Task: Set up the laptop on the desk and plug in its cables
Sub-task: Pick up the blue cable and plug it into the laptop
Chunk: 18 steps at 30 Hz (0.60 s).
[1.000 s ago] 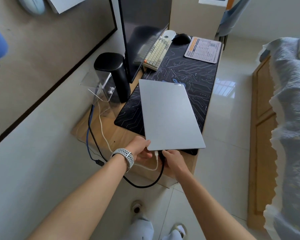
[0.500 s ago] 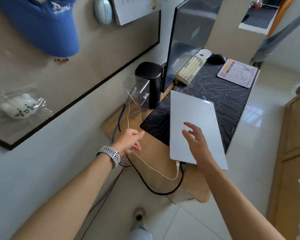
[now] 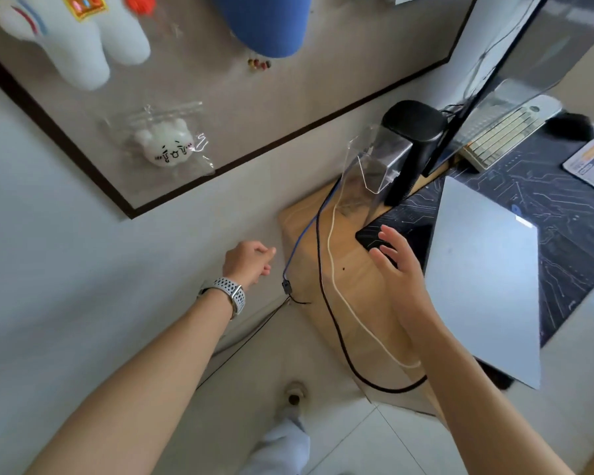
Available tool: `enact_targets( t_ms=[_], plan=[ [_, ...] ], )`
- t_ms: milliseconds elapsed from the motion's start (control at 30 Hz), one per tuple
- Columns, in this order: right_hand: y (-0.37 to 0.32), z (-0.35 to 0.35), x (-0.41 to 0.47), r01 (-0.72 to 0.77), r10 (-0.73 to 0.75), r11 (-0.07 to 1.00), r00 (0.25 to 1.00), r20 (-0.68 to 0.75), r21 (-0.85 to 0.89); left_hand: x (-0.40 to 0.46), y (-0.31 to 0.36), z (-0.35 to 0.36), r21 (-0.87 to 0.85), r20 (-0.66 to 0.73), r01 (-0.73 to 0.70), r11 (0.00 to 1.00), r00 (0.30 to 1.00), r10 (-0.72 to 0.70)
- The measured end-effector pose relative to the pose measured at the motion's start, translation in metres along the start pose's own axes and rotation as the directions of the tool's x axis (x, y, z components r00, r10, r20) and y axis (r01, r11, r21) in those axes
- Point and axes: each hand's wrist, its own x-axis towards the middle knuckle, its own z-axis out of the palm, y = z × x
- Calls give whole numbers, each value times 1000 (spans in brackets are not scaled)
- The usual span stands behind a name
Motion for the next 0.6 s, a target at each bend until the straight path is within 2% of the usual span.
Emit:
enact_targets(
  t_ms=[133,433,600],
  plan=[
    [5,23,2,-36,39,998,997,65,-45,19,-18,9,206,100,-14,978,995,-7],
    [16,48,23,-23,38,990,993,111,-138,74,-25,43,450,370,-88,889,924,-96],
    [18,42,33,-127,127,992,991,29,8,89,-21,63,459,441,-115,881,891,-113]
  ],
)
